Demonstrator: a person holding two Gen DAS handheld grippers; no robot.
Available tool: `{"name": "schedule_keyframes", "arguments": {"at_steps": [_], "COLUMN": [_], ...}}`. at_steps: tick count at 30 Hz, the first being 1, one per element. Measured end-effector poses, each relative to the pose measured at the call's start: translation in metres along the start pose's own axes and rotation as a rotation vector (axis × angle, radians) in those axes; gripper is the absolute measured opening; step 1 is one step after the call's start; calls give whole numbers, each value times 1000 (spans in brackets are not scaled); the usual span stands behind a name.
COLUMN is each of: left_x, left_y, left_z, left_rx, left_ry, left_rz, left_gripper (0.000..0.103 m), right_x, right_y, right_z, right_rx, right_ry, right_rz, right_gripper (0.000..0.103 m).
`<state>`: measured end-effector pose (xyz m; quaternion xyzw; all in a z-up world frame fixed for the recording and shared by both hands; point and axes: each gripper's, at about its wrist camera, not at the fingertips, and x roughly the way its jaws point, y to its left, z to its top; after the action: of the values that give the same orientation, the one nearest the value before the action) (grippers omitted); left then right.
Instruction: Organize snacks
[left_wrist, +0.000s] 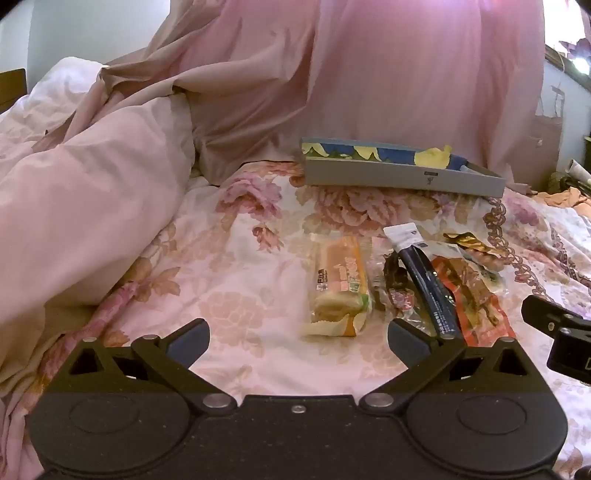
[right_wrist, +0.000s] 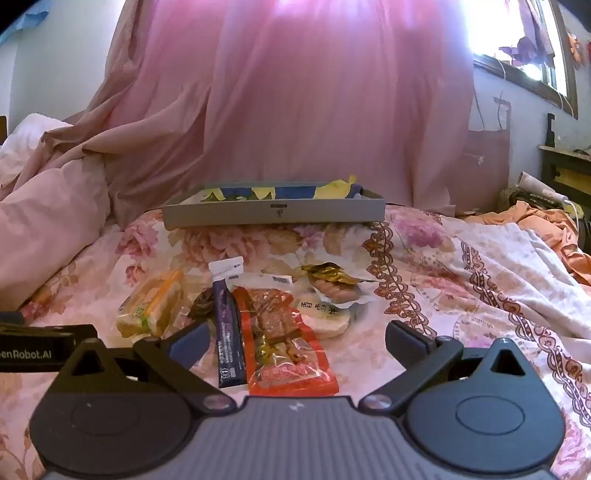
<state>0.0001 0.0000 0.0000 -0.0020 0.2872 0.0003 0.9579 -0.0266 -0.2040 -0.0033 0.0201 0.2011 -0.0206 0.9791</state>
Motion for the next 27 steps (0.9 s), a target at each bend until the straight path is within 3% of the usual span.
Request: {"name": "schedule_keyframes", "arguments": {"at_steps": [27], "left_x": [0], "left_y": [0], "left_z": [0], "left_rx": [0], "left_ry": [6], "left_rz": [-1], "left_gripper": [102], "right_x": [0], "right_y": [-2], "right_z": [0], "right_rx": [1], "right_ry": [8], "right_rz": [1], "right_gripper": [103]}}
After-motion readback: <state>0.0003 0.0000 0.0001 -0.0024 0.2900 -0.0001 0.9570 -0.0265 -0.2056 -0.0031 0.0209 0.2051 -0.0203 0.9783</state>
